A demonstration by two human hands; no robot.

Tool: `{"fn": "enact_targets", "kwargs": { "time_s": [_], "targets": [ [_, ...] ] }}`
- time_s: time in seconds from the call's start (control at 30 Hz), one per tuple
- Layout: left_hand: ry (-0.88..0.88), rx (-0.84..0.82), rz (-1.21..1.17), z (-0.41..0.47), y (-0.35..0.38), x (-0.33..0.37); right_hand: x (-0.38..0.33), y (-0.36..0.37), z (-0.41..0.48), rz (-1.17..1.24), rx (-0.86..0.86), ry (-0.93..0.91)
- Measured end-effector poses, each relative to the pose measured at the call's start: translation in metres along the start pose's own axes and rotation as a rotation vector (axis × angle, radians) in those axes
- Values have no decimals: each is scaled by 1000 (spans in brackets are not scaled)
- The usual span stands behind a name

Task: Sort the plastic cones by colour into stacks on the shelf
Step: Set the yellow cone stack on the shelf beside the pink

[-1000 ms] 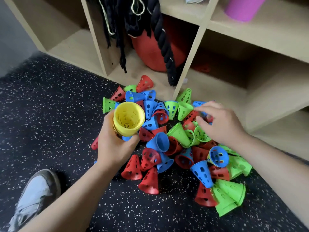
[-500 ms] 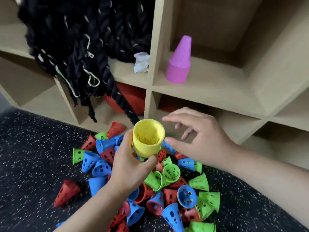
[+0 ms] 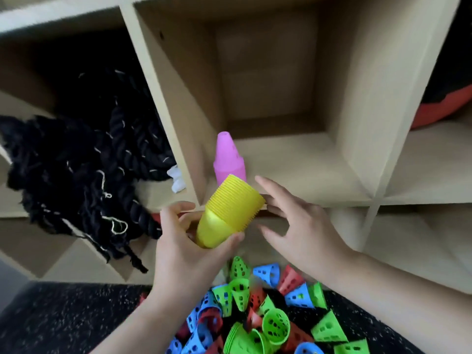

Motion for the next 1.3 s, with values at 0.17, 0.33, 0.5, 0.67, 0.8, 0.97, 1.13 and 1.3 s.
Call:
{"fn": "enact_targets", "kwargs": {
  "time_s": [0.17,0.33,0.5,0.67,0.8,0.97,1.13,1.3],
  "targets": [
    [39,-2,47,46,12,34,33,-5,18,16,92,156],
    [86,-161,202,92,45,60,79,-11,38,81,157,300],
    [141,-294,323,130,74,74,107,-19,55,88,154,383],
    [210,-485,500,163,107,90,125,-15,60,-74,11,507],
    [283,-633,715,182,133,94,139,-4,66,-340,-126,537],
    [377,-729,850,193,155,91,149,5,71,-443,-192,581],
    [476,-799,915,194,167,93,148,4,71,-401,-185,561],
    [518,-781,797,181,156,93,129,-21,57,-113,-48,451]
  ]
}}
Point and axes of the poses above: each hand's wrist, its own z-axis towards the middle knuckle, its own y-axis out of the palm, x = y × z, the point moved 8 cm from there along z, towards the middle knuckle, and after that the axes turned 2 degrees about y, right-handed, at the moved point
